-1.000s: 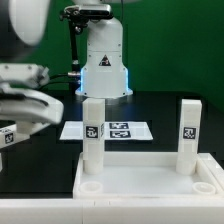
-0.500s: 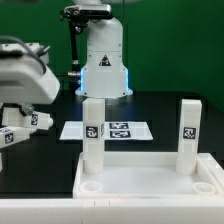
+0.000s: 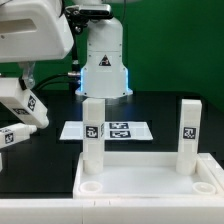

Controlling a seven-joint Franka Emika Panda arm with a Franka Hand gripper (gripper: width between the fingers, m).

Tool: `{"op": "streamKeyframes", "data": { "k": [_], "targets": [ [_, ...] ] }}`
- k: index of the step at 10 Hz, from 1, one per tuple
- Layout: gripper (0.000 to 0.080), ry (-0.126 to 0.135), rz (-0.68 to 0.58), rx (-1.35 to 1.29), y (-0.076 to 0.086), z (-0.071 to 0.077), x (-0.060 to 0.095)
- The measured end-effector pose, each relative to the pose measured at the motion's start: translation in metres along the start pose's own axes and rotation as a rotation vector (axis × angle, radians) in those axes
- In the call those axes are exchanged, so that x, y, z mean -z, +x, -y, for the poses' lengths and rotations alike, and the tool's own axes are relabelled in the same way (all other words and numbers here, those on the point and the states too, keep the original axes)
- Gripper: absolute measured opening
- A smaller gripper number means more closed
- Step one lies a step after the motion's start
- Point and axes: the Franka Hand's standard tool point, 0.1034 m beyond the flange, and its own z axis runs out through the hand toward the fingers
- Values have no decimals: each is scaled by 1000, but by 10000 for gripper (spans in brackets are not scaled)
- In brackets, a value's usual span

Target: Assemble desk

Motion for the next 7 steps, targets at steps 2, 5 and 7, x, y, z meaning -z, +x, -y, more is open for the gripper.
{"op": "streamKeyframes", "data": {
  "k": [2,5,7],
  "targets": [
    [285,-17,-152,-6,7,2,4],
    [285,-17,-472,43,25,97,31],
    [285,-24,-589,75,23,113,27]
  ]
}}
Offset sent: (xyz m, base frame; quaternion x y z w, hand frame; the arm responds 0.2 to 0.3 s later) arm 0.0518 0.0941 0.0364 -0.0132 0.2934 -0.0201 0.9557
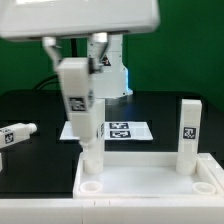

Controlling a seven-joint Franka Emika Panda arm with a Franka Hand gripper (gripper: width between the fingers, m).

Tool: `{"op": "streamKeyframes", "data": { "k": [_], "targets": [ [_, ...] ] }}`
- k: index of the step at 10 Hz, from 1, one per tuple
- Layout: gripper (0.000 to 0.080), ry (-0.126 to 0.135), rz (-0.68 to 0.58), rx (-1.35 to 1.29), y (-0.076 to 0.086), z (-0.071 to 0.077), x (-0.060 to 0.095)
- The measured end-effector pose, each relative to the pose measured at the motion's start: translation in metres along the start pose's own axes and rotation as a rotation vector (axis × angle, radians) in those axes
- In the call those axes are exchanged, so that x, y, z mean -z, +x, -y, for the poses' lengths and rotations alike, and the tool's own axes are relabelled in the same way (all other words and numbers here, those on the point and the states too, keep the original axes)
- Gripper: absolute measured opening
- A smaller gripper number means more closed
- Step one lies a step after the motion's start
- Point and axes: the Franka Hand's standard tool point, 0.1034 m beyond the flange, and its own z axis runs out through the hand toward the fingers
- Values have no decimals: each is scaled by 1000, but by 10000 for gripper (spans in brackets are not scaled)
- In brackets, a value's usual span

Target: Assemble desk

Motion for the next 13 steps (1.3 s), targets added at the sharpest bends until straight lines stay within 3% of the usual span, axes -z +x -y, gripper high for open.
{"op": "streamKeyframes", "data": {
  "k": [2,3,4,6,7,8,11,13],
  "targets": [
    [285,-27,-163,11,3,-3,-1],
    [285,-29,-170,13,1,-3,-2],
    [285,-24,-173,24,2,7,-2],
    [285,25,-196,54,-4,69,-5],
    [285,48,-181,-23,-13,92,-9],
    [285,54,-169,-68,-18,100,-9],
    [285,51,-179,-48,-18,104,-9],
    [285,47,-201,143,-45,149,-21]
  ]
}}
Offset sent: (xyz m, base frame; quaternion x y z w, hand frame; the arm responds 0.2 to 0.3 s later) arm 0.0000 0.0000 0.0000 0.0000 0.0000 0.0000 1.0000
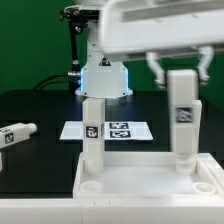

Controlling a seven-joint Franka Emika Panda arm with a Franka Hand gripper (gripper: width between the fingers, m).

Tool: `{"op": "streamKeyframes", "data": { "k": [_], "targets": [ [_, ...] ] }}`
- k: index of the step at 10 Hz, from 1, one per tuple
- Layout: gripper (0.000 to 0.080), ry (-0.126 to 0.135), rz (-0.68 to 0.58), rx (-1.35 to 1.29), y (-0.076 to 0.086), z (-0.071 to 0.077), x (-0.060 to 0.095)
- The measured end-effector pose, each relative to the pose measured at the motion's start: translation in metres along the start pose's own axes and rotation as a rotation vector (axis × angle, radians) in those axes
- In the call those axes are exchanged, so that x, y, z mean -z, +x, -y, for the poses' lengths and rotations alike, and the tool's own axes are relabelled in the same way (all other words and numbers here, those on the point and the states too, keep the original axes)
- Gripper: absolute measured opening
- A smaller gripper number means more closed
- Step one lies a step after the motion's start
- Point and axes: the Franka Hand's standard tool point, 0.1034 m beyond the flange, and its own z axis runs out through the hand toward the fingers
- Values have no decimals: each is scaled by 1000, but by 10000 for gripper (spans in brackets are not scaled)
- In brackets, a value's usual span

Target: Assemble desk

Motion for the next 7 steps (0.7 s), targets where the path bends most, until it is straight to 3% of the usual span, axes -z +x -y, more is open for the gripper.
{"op": "streamKeyframes", "data": {
  "k": [2,7],
  "targets": [
    [285,5,-2,43,-1,20,1],
    [285,-1,3,52,-7,18,-7]
  ]
}}
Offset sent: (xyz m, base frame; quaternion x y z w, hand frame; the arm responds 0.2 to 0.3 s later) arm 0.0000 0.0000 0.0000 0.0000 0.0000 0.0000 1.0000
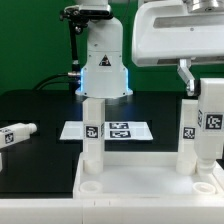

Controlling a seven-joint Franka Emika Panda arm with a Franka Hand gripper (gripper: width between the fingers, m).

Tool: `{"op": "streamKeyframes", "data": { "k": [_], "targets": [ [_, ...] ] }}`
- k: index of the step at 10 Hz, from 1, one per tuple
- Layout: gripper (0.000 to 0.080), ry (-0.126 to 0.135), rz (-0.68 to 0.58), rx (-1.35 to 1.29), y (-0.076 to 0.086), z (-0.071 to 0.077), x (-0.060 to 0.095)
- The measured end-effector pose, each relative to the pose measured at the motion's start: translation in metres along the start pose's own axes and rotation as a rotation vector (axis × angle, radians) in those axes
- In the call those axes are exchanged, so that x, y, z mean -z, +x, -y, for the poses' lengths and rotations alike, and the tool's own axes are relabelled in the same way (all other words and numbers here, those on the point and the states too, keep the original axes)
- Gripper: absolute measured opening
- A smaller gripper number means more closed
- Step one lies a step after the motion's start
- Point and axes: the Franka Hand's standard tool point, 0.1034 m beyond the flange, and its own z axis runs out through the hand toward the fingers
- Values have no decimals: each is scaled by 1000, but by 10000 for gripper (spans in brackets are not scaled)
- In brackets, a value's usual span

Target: Assemble desk

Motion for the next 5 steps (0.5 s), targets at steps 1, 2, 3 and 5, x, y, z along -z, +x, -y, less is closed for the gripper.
{"op": "streamKeyframes", "data": {
  "k": [1,2,3,5],
  "targets": [
    [285,-4,7,7,-3,-1,-4],
    [285,-3,14,14,-7,4,-7],
    [285,-1,24,22,-11,9,-8],
    [285,-2,32,27,-16,10,-10]
  ]
}}
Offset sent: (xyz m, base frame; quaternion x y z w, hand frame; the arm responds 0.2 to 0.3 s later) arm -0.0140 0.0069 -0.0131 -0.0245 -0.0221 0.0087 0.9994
